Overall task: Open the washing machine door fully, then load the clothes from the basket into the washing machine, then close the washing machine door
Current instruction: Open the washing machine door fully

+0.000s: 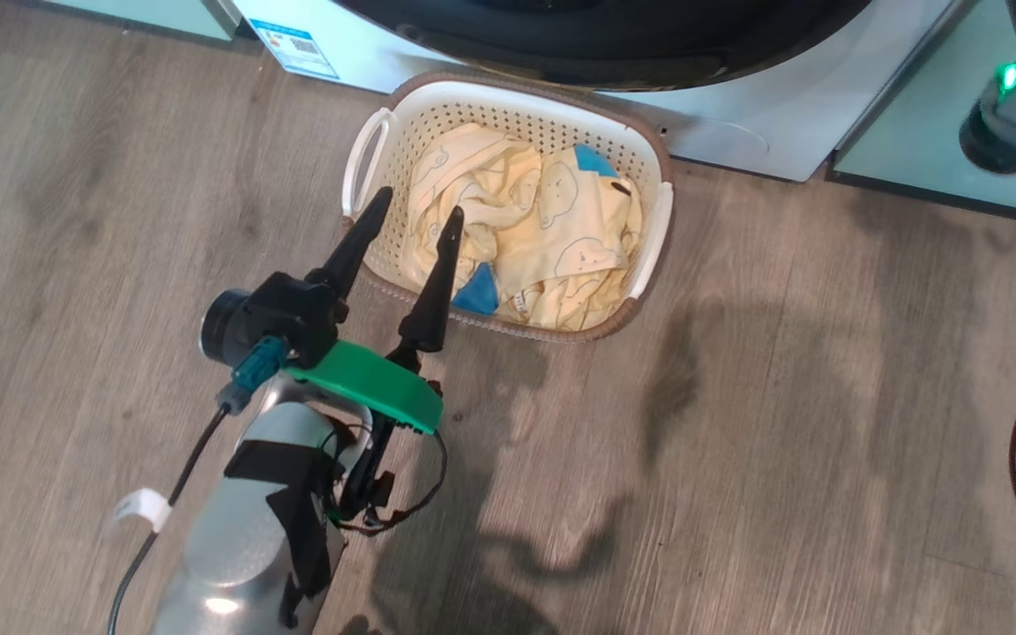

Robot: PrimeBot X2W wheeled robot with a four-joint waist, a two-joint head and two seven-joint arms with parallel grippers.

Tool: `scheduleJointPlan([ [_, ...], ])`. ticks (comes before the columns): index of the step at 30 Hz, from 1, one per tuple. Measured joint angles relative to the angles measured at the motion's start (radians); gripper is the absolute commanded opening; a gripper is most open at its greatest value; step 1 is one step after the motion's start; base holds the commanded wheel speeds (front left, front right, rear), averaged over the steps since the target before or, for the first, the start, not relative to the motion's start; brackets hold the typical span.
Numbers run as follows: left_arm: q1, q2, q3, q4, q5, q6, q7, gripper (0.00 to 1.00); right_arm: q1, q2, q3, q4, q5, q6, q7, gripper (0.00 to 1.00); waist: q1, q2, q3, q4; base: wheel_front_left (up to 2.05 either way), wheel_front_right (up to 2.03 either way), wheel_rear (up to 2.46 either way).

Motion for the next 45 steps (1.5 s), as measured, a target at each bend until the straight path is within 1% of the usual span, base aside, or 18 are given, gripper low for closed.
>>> scheduleJointPlan([
  [7,-0.016,-0.001,-0.025,-0.001,-0.014,0.001,0.000,1.00,-0.093,0.003,0.034,0.078,0.040,0.000,0.048,0.00,0.0000,0.0000,0.015,0.017,0.00,0.00,0.00],
  [19,-0.018,-0.001,-0.049,0.000,-0.017,0.009,0.000,1.00,-0.181,-0.004,0.082,0.149,0.056,0.000,0.065,0.00,0.0000,0.0000,0.029,0.030,0.00,0.00,0.00],
  [26,-0.020,-0.001,-0.050,0.000,-0.031,0.016,0.000,1.00,-0.188,-0.015,0.120,0.162,0.059,0.000,0.096,0.00,0.0000,0.0000,0.026,0.032,0.00,0.00,0.00],
  [35,-0.020,-0.002,-0.049,0.000,-0.033,0.017,0.000,1.00,-0.186,-0.015,0.160,0.164,0.066,0.000,0.187,0.00,-0.0001,0.0000,0.015,0.027,0.00,0.00,0.00],
  [39,-0.020,-0.002,-0.047,0.001,-0.032,0.017,0.000,1.00,-0.148,-0.015,0.178,0.141,0.070,0.000,0.237,0.00,-0.0001,0.0000,0.007,0.021,0.00,0.00,0.00],
  [45,-0.015,-0.002,-0.033,0.003,-0.023,0.017,0.000,1.00,-0.069,-0.008,0.198,0.086,0.084,0.000,0.284,0.00,0.0000,0.0000,-0.010,0.010,0.00,0.00,0.00],
])
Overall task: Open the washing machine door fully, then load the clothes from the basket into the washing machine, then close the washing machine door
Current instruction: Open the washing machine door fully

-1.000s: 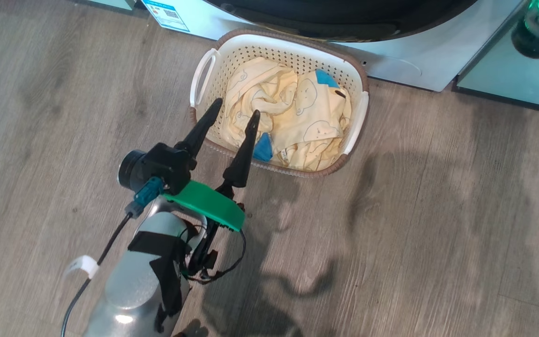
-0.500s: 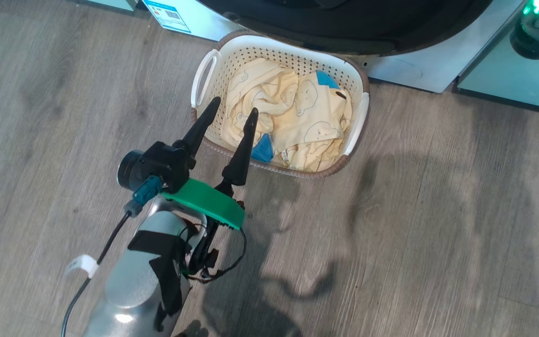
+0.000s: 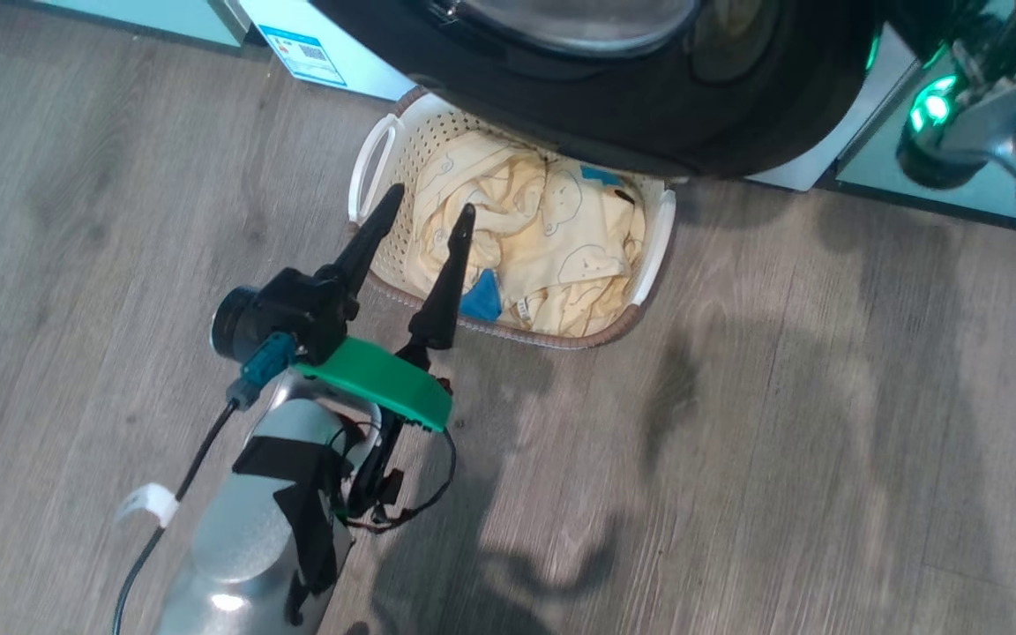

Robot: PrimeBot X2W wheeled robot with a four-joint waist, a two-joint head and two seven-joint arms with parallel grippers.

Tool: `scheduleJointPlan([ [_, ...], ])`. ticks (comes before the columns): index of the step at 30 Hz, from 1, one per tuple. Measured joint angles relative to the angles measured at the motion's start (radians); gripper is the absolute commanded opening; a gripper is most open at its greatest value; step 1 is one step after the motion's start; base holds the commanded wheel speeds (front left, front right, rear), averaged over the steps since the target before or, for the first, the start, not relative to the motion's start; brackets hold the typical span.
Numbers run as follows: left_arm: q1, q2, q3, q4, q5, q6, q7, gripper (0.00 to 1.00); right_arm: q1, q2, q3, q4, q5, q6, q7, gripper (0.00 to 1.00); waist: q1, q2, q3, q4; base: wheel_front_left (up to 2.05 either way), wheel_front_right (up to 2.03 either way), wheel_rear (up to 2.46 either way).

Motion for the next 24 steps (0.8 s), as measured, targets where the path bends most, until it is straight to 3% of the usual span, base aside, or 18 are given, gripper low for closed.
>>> scheduleJointPlan([
  [8,0.034,0.000,0.019,0.024,0.019,-0.009,0.000,1.00,0.145,0.001,0.067,-0.129,0.072,0.000,0.053,0.00,-0.0001,0.0000,-0.055,-0.015,0.00,0.00,0.00],
  [24,0.109,0.000,0.055,0.053,0.044,-0.026,0.000,1.00,0.374,0.010,0.248,-0.344,0.176,0.000,0.043,0.00,-0.0001,0.0000,-0.155,-0.031,0.00,0.00,0.00],
])
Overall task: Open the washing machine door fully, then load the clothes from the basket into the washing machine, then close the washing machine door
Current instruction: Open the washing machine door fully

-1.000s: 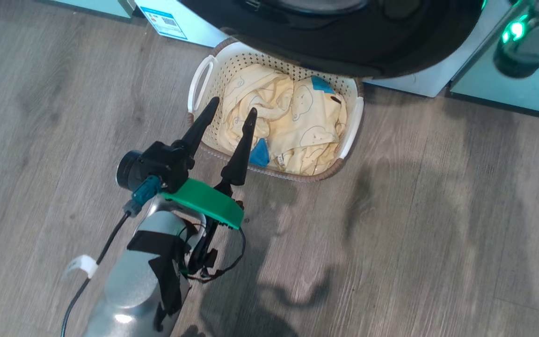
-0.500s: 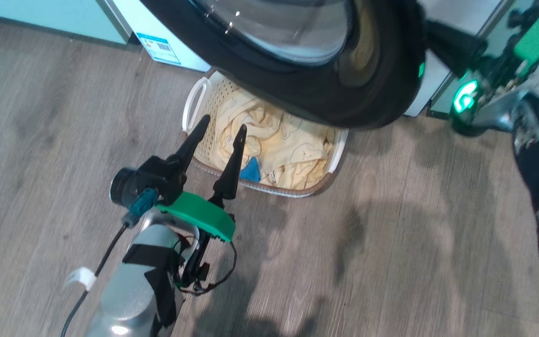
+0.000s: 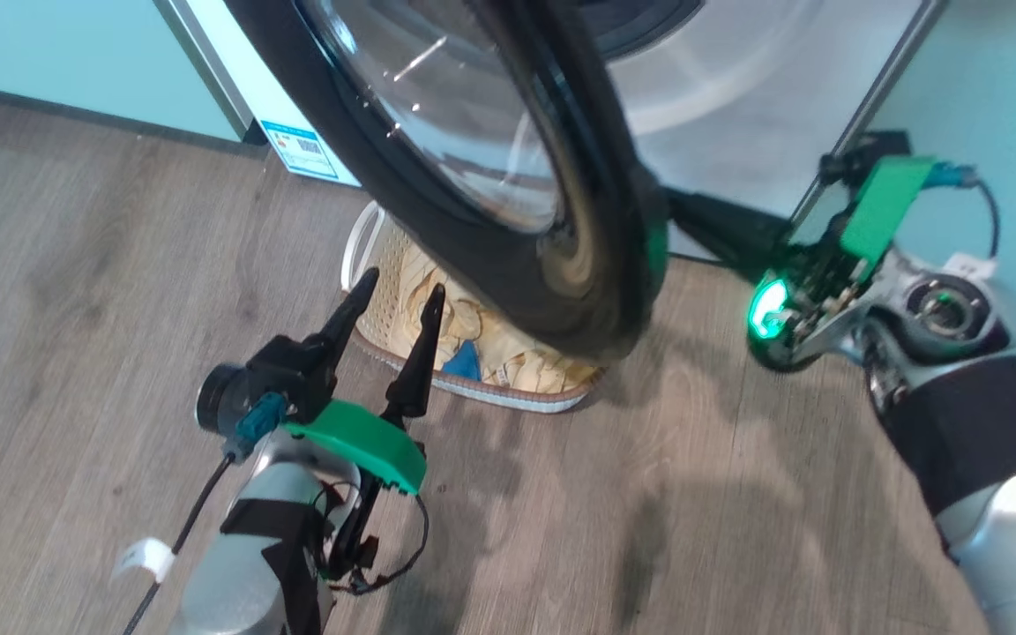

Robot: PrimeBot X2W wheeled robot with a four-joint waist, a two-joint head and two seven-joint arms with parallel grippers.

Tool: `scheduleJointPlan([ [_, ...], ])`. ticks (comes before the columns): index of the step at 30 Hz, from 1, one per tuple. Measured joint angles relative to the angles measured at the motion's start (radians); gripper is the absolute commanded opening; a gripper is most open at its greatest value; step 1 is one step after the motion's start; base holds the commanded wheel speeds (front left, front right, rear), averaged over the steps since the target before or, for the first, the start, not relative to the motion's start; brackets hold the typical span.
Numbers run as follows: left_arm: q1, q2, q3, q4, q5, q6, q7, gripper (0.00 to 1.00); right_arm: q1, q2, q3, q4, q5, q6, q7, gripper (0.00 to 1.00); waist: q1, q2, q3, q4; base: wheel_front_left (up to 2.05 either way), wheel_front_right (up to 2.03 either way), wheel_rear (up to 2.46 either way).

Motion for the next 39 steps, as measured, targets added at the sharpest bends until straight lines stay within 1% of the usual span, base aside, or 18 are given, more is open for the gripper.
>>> scheduleJointPlan([
  [10,0.046,0.000,0.026,0.008,0.009,-0.002,0.000,1.00,0.094,0.002,0.109,-0.091,0.044,0.000,-0.030,0.00,0.0000,0.0000,-0.052,-0.006,0.00,0.00,0.00],
  [14,0.052,0.000,0.027,0.011,0.009,-0.009,0.000,1.00,0.106,0.002,0.143,-0.115,0.061,0.000,-0.048,0.00,0.0001,0.0000,-0.061,-0.005,0.00,0.00,0.00],
  [25,0.062,0.001,0.027,0.026,0.009,-0.009,0.000,1.00,0.144,0.003,0.244,-0.160,0.116,0.000,-0.078,0.00,0.0001,0.0000,-0.090,0.002,0.00,0.00,0.00],
  [29,0.064,0.001,0.027,0.027,0.009,-0.009,0.000,1.00,0.156,0.003,0.259,-0.165,0.126,0.000,-0.087,0.00,0.0000,0.0000,-0.100,0.003,0.00,0.00,0.00],
  [39,0.083,0.001,0.032,0.026,0.009,-0.009,0.000,1.00,0.156,0.004,0.256,-0.165,0.130,0.000,-0.114,0.00,0.0001,0.0000,-0.102,-0.005,0.00,0.00,0.00],
])
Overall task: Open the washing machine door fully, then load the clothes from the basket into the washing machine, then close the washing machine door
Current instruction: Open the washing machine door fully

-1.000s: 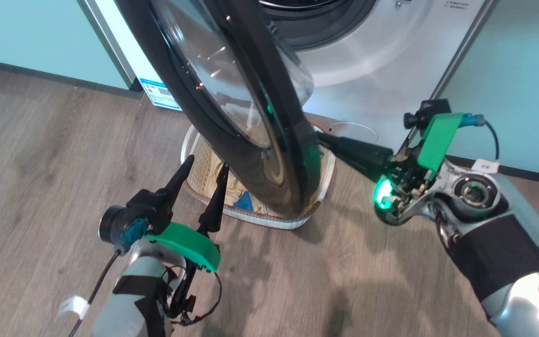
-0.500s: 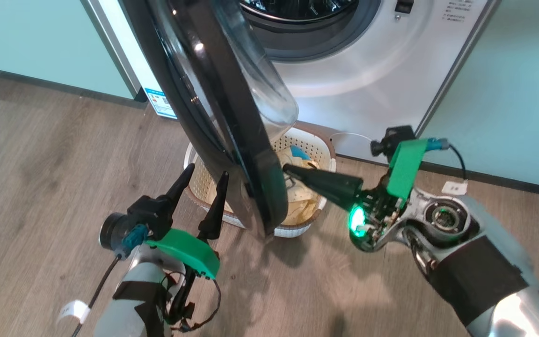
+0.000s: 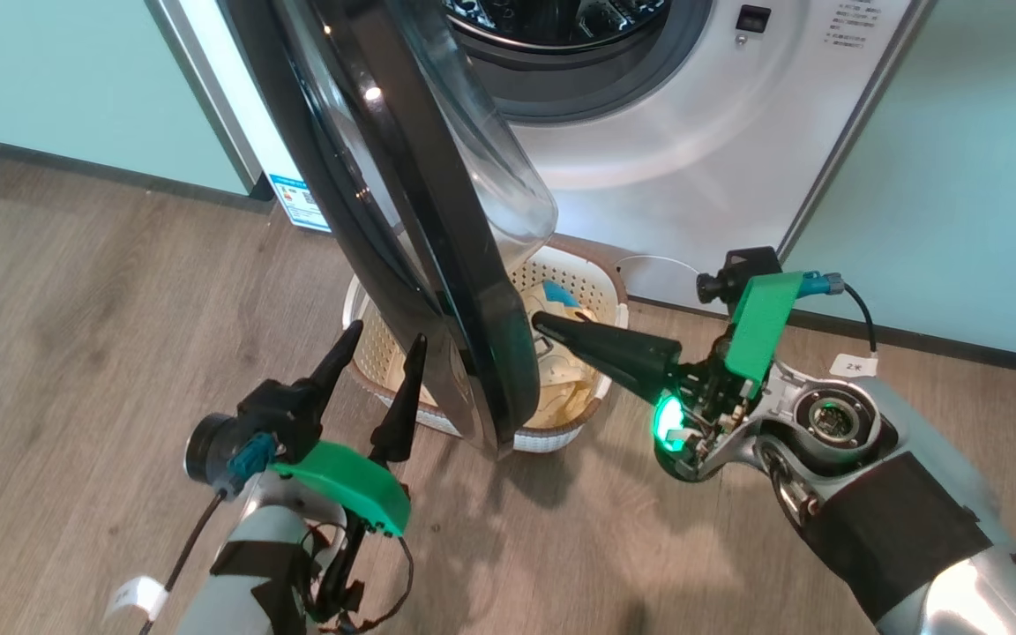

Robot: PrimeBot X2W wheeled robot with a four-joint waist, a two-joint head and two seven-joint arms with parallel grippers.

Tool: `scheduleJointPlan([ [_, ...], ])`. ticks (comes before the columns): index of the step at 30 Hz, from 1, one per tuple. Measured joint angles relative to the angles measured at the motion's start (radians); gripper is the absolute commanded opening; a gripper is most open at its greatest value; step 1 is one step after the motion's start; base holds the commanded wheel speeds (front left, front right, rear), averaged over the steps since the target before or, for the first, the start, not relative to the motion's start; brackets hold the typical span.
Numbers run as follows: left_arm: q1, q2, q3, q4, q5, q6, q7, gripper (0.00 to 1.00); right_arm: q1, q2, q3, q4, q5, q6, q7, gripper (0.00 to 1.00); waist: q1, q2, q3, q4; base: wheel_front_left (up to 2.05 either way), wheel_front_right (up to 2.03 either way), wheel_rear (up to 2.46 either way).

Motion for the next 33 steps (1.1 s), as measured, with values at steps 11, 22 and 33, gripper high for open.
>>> scheduleJointPlan([
  [11,0.000,0.000,0.020,-0.003,0.000,0.000,0.000,1.00,0.017,0.001,-0.081,-0.034,-0.037,0.000,-0.091,0.00,0.0000,0.0000,0.006,-0.021,0.00,0.00,0.00],
  [22,0.000,0.000,0.026,-0.004,0.000,0.000,0.000,1.00,0.065,0.001,-0.131,-0.067,-0.138,0.000,-0.170,1.00,0.0000,0.0000,0.011,-0.038,0.00,0.00,0.00],
  [33,0.000,0.000,0.046,-0.004,0.005,0.000,0.000,1.00,0.160,-0.011,-0.204,-0.109,-0.237,0.000,-0.252,1.00,0.0000,0.0000,0.010,-0.070,0.00,0.00,0.00],
])
